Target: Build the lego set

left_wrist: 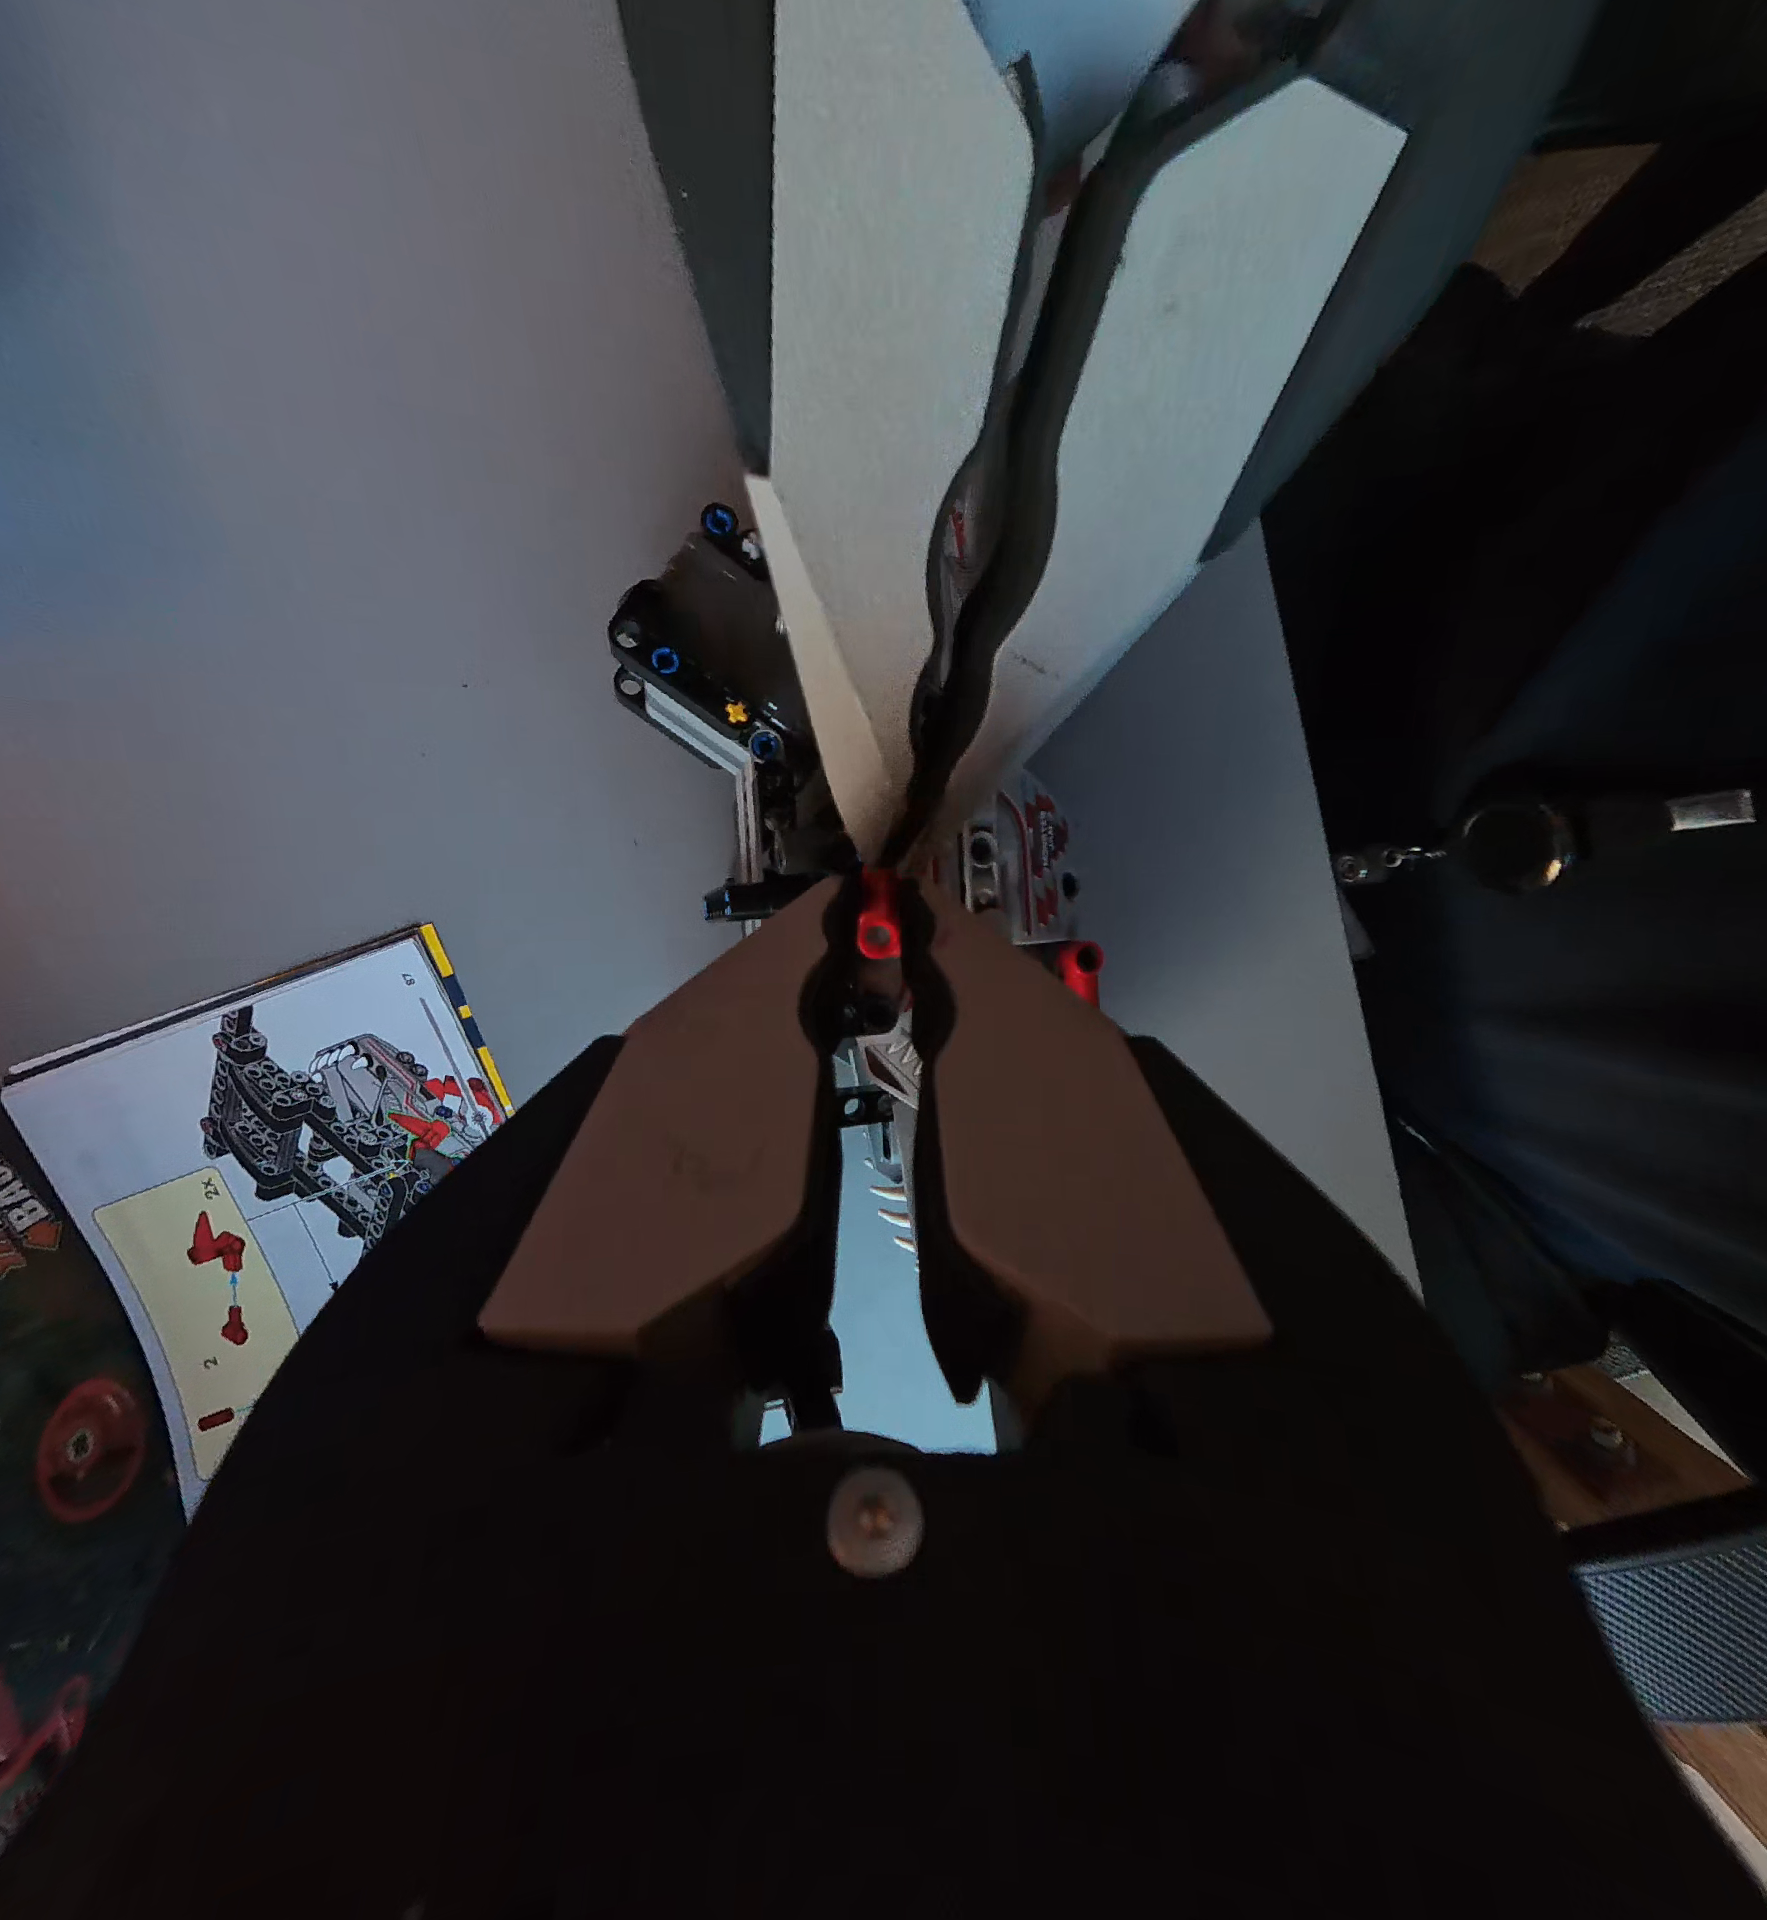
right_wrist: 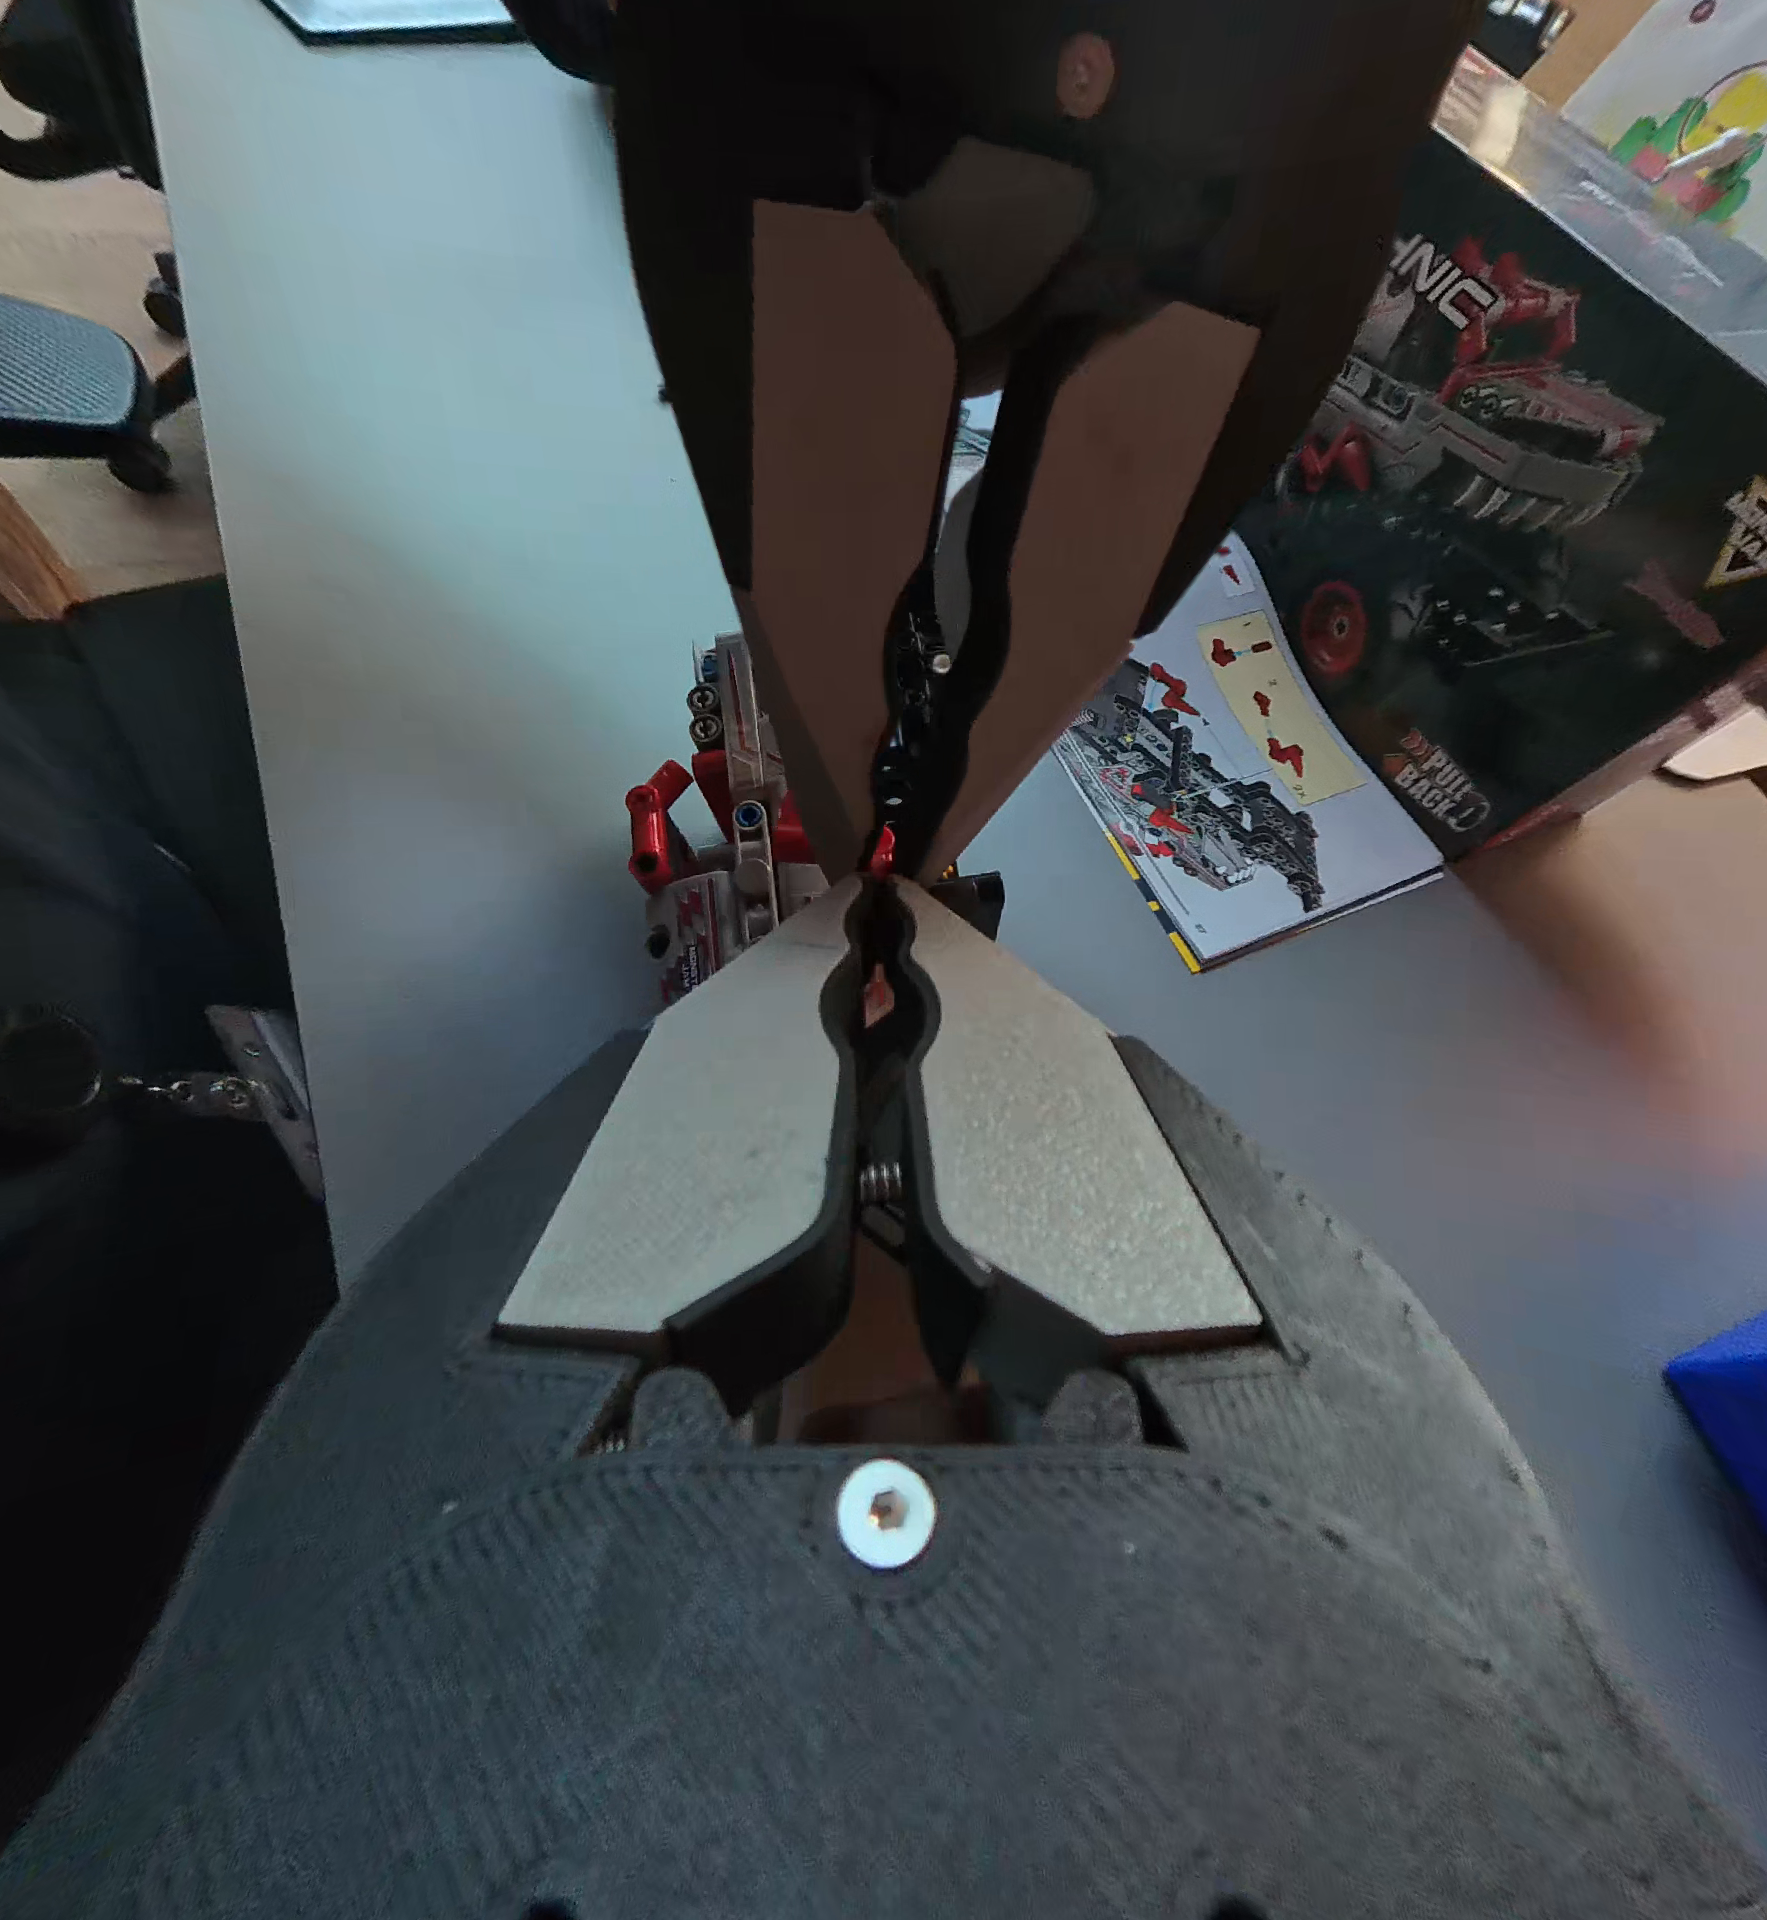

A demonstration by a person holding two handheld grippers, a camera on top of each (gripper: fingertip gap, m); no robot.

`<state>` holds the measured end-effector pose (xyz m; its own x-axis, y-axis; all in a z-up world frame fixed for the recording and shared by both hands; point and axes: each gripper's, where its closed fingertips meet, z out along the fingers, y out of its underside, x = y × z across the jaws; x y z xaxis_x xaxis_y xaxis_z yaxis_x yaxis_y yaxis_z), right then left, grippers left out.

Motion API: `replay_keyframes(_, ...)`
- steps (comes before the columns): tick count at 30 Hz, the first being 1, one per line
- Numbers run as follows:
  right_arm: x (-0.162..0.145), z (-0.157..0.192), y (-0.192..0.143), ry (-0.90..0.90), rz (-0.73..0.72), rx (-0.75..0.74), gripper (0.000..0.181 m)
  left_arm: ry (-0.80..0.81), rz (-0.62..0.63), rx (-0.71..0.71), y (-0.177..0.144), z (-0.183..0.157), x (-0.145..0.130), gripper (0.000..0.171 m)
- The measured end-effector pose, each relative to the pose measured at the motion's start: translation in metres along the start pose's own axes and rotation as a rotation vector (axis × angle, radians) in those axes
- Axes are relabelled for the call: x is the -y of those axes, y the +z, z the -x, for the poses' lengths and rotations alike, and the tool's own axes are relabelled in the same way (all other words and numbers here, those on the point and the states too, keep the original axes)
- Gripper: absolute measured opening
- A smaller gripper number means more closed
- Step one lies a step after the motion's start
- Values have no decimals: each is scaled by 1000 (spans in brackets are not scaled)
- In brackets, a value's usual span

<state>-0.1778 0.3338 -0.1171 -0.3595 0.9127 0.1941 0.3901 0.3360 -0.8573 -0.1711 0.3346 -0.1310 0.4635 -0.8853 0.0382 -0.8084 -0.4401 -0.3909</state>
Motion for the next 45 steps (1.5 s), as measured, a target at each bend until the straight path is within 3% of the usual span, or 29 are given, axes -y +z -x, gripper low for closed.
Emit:
replay_keyframes(11,-4,-3,-1,-86,38,-19,0,4,-2,-18,0,0,1,4)
replay_keyframes(18,-5,-2,0,-179,-5,-97,0,0,-12,-26,1,0,1,4)
replay_keyframes(24,-10,-2,0,-119,-86,-66,0,-1,-4,-25,2,1,0,4)
replay_keyframes(33,-9,-13,-9,2,-29,-15,0,-25,-11,-11,1,9,0,4)
replay_keyframes(42,1,-5,-9,-174,87,-31,0,-76,-60,-73,-1,10,-1,5)
replay_keyframes(45,0,-6,-4,-220,136,-21,0,-89,-81,-83,-7,13,-3,18)
